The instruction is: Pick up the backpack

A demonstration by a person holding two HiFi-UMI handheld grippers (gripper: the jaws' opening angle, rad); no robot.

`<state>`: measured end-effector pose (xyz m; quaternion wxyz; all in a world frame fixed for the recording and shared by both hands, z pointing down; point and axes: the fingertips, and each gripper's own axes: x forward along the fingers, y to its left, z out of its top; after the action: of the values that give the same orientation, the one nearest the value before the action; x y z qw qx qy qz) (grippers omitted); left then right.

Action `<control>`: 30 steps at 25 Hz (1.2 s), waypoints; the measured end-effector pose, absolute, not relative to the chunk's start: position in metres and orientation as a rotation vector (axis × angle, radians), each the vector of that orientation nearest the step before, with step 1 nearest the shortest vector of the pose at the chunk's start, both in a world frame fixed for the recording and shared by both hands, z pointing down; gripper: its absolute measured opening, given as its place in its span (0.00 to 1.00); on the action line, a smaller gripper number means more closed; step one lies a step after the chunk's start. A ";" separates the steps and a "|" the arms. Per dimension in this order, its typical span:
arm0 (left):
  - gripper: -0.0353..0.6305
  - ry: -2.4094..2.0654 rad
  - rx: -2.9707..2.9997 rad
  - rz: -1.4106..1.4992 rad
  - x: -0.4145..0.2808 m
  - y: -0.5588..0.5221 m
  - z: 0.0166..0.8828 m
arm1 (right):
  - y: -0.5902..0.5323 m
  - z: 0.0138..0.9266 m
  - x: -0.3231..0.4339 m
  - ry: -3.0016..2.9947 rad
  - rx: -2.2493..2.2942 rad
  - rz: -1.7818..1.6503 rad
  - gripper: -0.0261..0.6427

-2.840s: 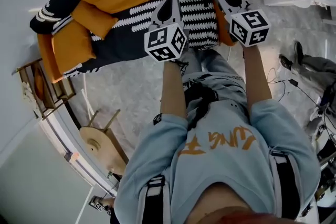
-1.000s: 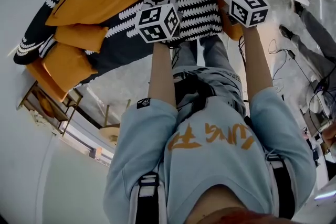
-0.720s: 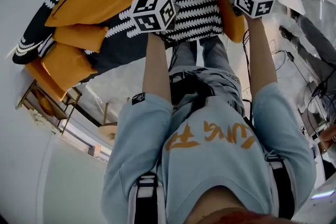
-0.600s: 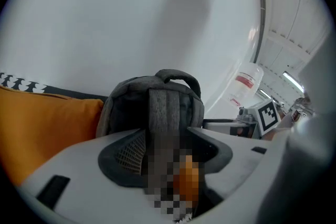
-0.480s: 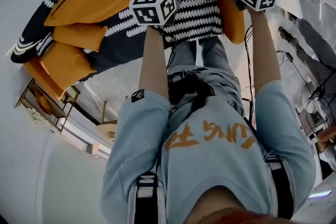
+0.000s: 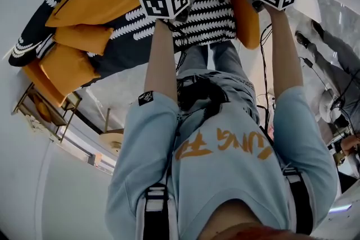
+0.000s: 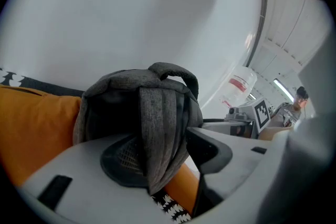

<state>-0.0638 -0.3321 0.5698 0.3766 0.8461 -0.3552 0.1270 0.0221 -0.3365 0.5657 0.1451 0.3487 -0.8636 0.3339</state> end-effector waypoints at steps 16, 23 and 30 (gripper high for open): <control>0.13 -0.818 2.172 0.272 -0.063 -0.260 0.546 | -0.267 0.537 0.010 -2.541 0.920 1.154 0.14; 0.13 -0.901 2.172 0.231 -0.062 -0.211 0.523 | -0.220 0.520 0.011 -2.571 0.930 1.224 0.13; 0.14 -0.936 2.172 0.127 -0.056 -0.179 0.490 | -0.184 0.498 0.029 -2.605 0.917 1.223 0.13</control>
<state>-0.0560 -0.1792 0.4905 0.3767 0.8495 -0.3661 0.0497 0.0285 -0.1840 0.4981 0.0607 0.3031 -0.8609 0.4041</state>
